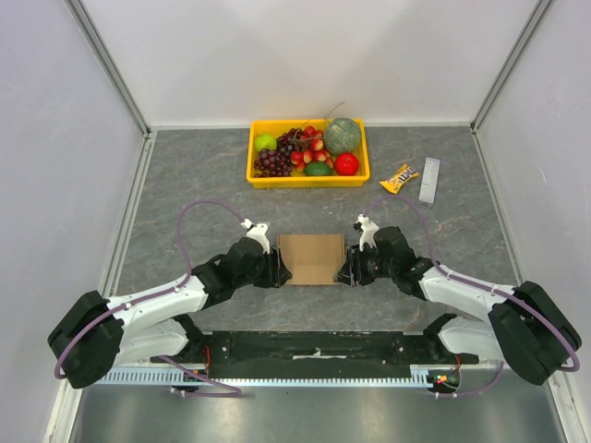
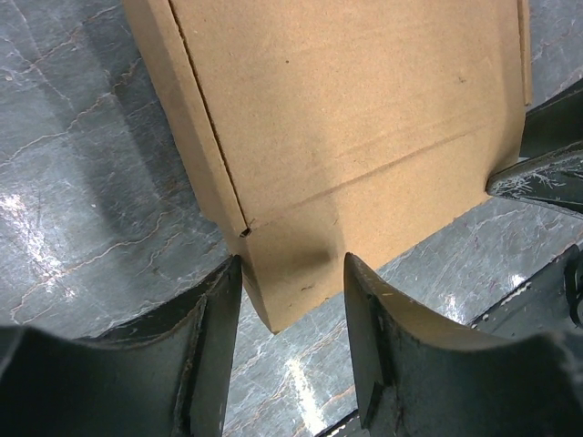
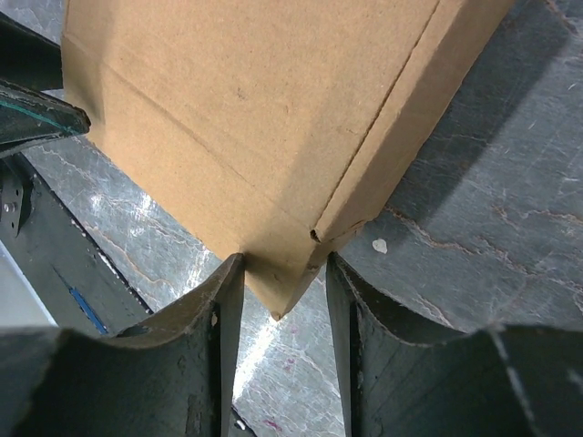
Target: Fold the paper box
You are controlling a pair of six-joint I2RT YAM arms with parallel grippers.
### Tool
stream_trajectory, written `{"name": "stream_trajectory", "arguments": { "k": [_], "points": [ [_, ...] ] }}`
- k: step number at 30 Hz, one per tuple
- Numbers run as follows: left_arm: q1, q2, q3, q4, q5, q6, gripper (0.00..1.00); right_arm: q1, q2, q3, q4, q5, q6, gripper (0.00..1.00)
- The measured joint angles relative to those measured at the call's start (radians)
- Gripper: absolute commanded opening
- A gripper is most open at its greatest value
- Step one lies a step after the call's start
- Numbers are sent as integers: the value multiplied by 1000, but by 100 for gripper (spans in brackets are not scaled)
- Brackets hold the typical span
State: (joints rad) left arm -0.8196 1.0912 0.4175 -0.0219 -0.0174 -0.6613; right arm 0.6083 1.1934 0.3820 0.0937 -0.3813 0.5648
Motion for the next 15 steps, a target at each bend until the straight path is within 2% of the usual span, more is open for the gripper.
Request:
{"name": "stream_trajectory", "arguments": {
  "k": [15],
  "points": [
    [0, 0, -19, 16, 0, 0, 47, 0, 6, 0, 3, 18, 13, 42]
  ]
}}
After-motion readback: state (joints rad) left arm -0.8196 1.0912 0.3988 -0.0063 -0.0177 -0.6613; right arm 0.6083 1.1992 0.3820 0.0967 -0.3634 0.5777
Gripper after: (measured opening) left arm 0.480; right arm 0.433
